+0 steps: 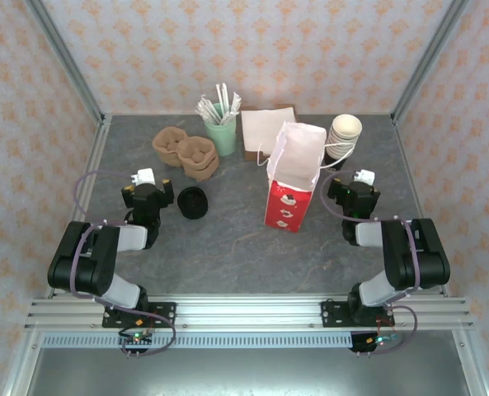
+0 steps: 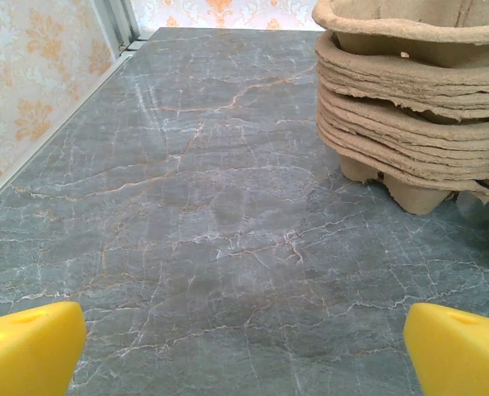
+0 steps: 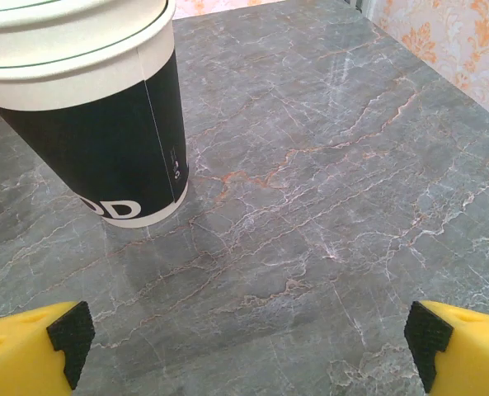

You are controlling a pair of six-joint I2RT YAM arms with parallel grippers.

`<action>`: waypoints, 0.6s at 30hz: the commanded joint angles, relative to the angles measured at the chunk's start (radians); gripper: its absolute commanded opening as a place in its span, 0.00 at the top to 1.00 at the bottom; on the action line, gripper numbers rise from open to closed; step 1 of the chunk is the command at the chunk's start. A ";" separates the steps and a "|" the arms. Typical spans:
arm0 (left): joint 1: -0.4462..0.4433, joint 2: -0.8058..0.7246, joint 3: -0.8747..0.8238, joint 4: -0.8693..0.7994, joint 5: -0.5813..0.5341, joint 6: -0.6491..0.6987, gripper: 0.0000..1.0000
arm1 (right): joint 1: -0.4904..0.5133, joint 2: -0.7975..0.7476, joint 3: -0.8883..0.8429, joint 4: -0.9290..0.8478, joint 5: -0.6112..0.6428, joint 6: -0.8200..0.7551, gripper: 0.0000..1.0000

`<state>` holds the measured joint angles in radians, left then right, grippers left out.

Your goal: Pack the takeout coffee

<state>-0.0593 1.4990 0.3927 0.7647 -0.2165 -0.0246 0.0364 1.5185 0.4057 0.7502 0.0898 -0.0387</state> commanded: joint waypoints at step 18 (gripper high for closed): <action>-0.010 -0.006 0.013 0.013 -0.024 0.006 0.00 | -0.003 -0.060 0.013 -0.023 0.075 0.039 0.01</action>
<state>-0.0593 1.4990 0.3927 0.7650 -0.2165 -0.0246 0.0364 1.5112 0.4057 0.7433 0.1108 -0.0280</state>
